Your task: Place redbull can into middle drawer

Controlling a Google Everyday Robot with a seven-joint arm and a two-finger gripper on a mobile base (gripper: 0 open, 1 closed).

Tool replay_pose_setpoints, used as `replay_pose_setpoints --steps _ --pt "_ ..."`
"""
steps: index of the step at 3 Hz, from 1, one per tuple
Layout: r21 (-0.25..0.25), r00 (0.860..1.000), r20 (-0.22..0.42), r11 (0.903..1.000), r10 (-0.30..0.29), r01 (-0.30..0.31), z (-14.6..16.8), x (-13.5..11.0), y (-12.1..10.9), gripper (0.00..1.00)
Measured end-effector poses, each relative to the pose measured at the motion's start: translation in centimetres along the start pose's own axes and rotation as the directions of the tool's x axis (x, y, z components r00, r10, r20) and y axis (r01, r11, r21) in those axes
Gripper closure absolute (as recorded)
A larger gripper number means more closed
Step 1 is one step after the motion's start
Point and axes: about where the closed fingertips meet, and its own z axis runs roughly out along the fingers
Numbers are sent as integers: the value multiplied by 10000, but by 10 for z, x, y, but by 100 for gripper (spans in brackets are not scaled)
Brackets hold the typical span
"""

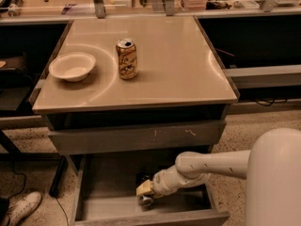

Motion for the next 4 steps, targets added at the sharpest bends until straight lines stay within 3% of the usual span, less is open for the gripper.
replay_pose_setpoints --steps 1,4 --pt "3 10000 7 10000 2 -2 0 0 0 82" --pt "3 10000 6 10000 2 -2 0 0 0 13"
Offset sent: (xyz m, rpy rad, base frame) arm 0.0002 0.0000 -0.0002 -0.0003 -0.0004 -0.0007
